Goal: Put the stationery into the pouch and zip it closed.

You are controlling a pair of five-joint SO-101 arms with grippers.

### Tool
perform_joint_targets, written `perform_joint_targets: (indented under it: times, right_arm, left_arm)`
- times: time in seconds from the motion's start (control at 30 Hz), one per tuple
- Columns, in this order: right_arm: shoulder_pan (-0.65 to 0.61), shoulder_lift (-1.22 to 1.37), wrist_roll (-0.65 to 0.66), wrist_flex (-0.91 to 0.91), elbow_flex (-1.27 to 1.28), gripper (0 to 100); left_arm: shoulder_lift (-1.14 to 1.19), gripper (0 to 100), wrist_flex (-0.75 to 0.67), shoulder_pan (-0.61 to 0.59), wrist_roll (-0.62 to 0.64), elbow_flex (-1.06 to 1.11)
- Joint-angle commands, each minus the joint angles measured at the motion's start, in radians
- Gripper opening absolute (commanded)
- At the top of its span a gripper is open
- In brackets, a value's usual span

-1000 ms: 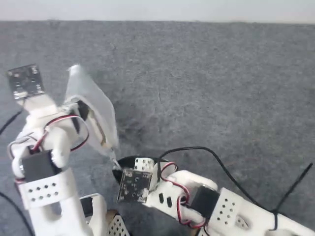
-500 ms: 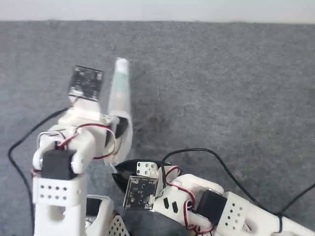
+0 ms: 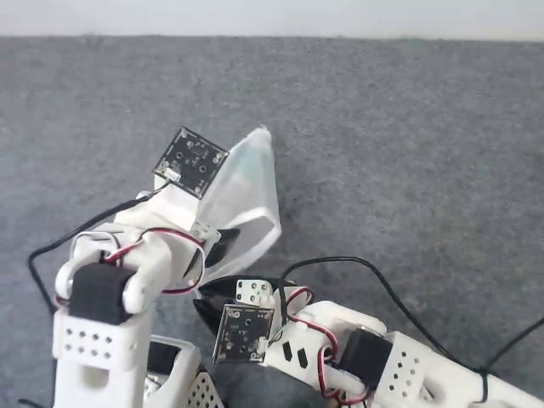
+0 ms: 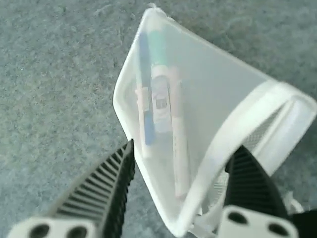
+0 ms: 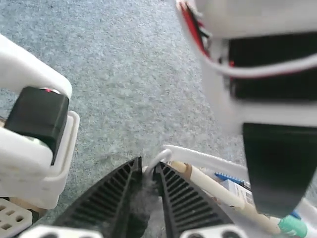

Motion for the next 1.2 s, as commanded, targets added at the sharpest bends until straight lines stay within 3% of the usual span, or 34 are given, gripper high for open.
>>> perform_joint_targets:
  times: [0.0, 0.1, 0.33, 0.53, 0.8, 0.93, 1.17]
  right_arm:
    - [-0.013, -0.033, 0.015, 0.002, -0.026, 0.6]
    - [-0.013, -0.033, 0.015, 0.002, -0.026, 0.6]
    - [0.073, -0.042, 0.015, -0.005, -0.034, 0.6]
    - [0.14, -0.237, 0.018, 0.048, -0.035, 0.6]
    - [0.266, -0.398, 0.074, 0.17, -0.109, 0.6]
    - [0.302, -0.41, 0.074, 0.159, -0.109, 0.6]
    - [0.403, -0.406, 0.069, 0.094, -0.104, 0.6]
  left_arm:
    - [-0.029, 28, 0.075, 0.003, -0.043, -0.107]
    - [-0.029, 27, 0.129, -0.005, -0.083, -0.148]
    - [-0.029, 27, 0.164, -0.176, -0.167, -0.226]
    - [-0.029, 27, 0.169, -0.242, -0.227, -0.225]
    - [-0.029, 27, 0.195, -0.241, -0.304, -0.225]
    - [-0.029, 28, 0.203, -0.175, -0.295, -0.223]
    - [-0.029, 28, 0.198, -0.035, -0.164, -0.197]
